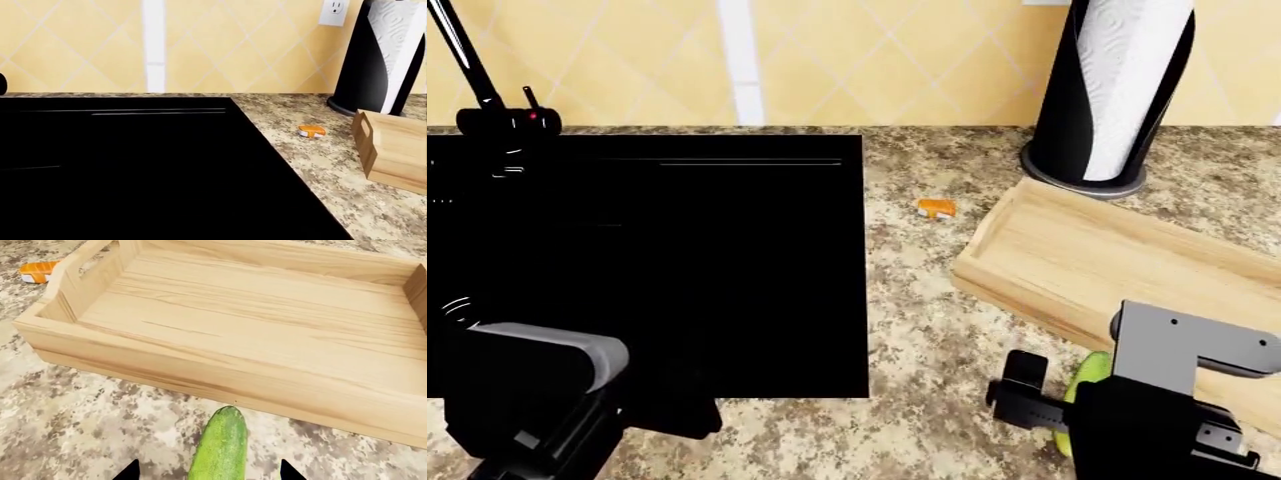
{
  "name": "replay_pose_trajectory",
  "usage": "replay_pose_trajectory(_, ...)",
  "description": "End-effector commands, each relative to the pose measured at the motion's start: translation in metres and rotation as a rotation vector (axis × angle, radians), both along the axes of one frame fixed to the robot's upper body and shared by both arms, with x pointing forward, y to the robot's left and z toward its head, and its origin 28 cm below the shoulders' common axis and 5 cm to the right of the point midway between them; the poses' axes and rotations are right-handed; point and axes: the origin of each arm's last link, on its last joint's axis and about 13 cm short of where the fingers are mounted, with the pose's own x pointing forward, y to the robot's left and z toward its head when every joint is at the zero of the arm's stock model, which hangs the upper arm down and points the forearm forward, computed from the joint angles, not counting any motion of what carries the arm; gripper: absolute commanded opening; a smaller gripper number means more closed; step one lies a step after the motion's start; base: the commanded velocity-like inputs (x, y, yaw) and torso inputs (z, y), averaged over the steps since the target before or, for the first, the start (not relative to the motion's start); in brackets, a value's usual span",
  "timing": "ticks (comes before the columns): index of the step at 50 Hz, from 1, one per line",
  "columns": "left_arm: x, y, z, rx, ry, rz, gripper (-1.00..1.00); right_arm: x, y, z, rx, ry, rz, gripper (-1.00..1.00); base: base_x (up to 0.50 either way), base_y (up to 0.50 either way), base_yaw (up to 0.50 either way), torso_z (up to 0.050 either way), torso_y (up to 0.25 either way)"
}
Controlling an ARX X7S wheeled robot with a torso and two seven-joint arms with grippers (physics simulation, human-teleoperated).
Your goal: Pick up the fruits and vegetables and place them in the sink. Turn on the sink faucet to wash them. Then turn the sink off and put them in the tray.
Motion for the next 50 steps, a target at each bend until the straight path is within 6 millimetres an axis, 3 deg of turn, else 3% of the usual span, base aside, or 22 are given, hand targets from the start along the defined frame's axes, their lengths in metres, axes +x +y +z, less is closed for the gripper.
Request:
replay_pose_trajectory(1,-0.001,0.000,0.000,0.002,0.001,-0.001,1.00,-0.002,0.002,-0.009,0.025,0.031,0.001,1.00,0.00,0.00,0.00,0.000,0.000)
replay_pose_trajectory(27,-0.002,-0.001,0.000,0.006,0.002,-0.001,1.00,0.013,0.003,-0.014,0.065,0.059,-0.030,1.00,0.00,0.00,0.00,0.000,0.000)
replay_pose_trajectory(28,-0.002,0.000,0.000,0.006,0.002,0.000,1.00,0.014,0.003,-0.014,0.068,0.064,-0.030,-1.00,0.00,0.00,0.00,0.000,0.000)
replay_pose_trajectory(42,-0.002,0.001,-0.001,0.005,0.001,0.002,1.00,0.008,0.004,-0.015,0.077,0.086,-0.007,-1.00,0.00,0.00,0.00,0.000,0.000)
replay_pose_trajectory(50,-0.004,0.001,0.001,0.003,-0.006,0.003,1.00,-0.008,0.001,-0.004,0.062,0.069,0.064,-1.00,0.00,0.00,0.00,0.000,0.000)
